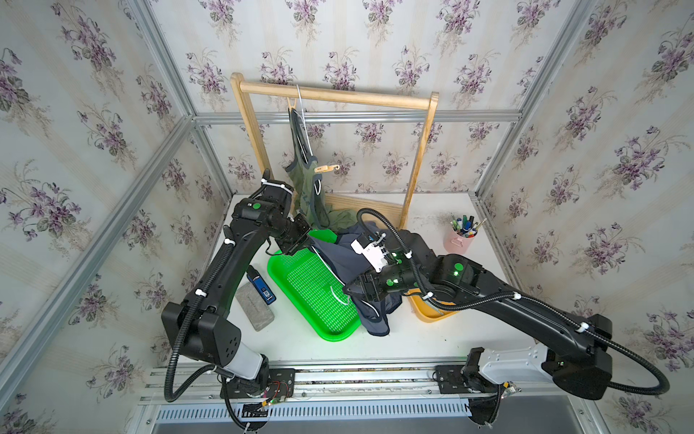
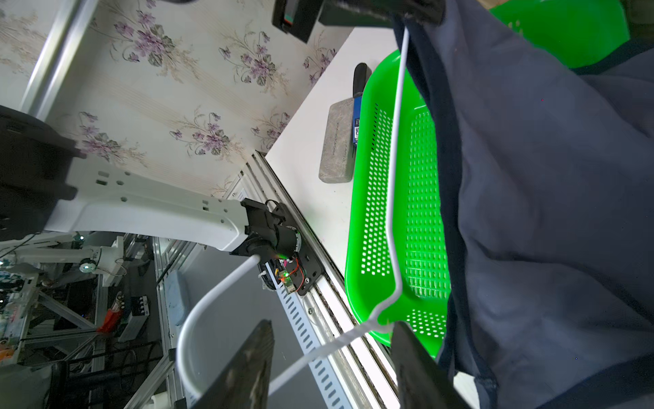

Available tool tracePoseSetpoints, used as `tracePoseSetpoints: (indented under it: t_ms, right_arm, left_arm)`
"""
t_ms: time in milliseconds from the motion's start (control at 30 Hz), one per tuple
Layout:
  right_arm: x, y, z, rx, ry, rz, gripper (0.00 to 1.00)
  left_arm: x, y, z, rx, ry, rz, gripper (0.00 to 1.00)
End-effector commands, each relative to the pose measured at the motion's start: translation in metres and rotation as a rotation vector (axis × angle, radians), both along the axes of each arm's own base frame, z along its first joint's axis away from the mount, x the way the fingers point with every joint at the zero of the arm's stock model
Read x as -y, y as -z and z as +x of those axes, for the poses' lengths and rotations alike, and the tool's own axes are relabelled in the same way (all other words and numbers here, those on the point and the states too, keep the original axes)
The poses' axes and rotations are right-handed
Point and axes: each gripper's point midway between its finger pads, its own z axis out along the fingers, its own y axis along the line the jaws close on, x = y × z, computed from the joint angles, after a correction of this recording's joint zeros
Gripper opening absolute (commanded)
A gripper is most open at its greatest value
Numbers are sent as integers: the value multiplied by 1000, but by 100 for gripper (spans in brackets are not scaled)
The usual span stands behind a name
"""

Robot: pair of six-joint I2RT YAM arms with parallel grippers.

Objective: Remove the clothespins securing tank tops to the hanger
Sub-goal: Adjust the hanger, then remove the tank top from the hanger.

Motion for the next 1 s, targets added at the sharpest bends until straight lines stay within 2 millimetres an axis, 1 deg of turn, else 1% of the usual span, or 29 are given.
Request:
tracePoseSetpoints:
  t_ms: [0, 100, 267, 333, 400, 467, 533, 567, 633, 700, 767, 833, 900, 967]
  right_arm:
    - [-11, 3, 3, 22, -20, 9, 53]
    - [-12, 14, 8, 30, -9, -6, 53]
    - [-14, 26, 7, 11, -14, -11, 47]
    - [-8, 26, 10, 26, 16, -24, 48]
    - [12, 24, 21, 46, 87, -49, 52]
    - [43, 15, 32, 69, 176, -28, 55]
    - [73, 3, 37, 97, 253, -1, 56]
    - [86, -3, 36, 114, 277, 7, 57]
    - [99, -4, 26, 115, 271, -16, 58]
    - [99, 8, 12, 70, 222, -46, 59]
    - [88, 17, -2, 67, 168, -74, 59]
    - [74, 25, -11, 79, 128, -103, 59]
    - [58, 33, -14, 80, 92, -122, 59]
    - [43, 39, -9, 92, 78, -133, 59]
  left_arm:
    - [2, -1, -7, -26, -7, -22, 0]
    - [3, 2, -10, -43, -8, -32, 0]
    - [4, 0, -10, -37, -7, -38, 0]
    - [4, 0, -10, -40, -8, -42, 0]
    - [5, 0, -10, -46, -8, -48, 0]
    - [6, 1, -10, -50, -8, -51, 0]
    - [6, 1, -9, -50, -9, -50, 0]
    - [6, 1, -9, -52, -10, -50, 0]
    - [6, 3, -8, -58, -12, -52, 0]
    - [7, 4, -8, -67, -15, -54, 0]
    - [7, 4, -7, -70, -19, -56, 0]
    - [7, 4, -6, -72, -24, -56, 0]
    - [7, 3, -6, -74, -27, -59, 0]
    - [7, 2, -5, -74, -30, -60, 0]
